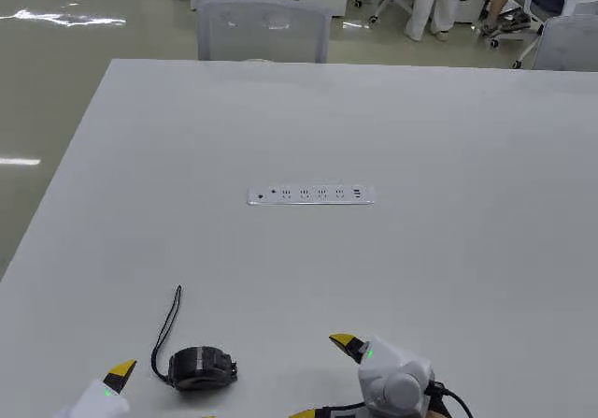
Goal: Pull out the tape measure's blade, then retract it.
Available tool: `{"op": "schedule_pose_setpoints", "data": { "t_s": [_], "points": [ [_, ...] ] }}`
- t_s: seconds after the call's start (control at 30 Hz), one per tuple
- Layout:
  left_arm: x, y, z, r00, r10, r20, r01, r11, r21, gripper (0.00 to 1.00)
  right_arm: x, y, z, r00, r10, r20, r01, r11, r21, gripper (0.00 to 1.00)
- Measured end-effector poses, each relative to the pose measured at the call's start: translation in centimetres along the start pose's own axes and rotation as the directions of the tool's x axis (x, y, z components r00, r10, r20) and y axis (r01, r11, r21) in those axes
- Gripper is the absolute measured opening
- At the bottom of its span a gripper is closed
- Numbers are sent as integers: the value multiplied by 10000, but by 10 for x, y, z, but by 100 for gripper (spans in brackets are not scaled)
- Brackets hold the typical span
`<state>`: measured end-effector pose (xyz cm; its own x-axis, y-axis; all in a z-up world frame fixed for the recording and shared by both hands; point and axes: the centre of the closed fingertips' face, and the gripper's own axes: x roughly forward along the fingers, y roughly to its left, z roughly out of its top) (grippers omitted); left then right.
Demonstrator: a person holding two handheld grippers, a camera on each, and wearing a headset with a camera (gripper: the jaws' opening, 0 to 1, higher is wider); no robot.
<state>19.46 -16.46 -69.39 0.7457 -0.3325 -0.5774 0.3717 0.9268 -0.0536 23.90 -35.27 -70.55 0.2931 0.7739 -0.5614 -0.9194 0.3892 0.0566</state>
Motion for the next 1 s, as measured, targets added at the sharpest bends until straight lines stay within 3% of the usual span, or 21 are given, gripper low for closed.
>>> {"op": "schedule_pose_setpoints", "data": {
  "t_s": [0.4,1.0],
  "points": [
    [-15,-5,3,9994,-337,-13,338,9985,438,95,-39,-5,-6,9982,-589,88,585,9974,415,92],
    [-36,-6,-2,9989,-466,-54,468,9983,351,99,-78,-12,-23,9949,-1008,-18,1006,9907,912,96]
  ]
}}
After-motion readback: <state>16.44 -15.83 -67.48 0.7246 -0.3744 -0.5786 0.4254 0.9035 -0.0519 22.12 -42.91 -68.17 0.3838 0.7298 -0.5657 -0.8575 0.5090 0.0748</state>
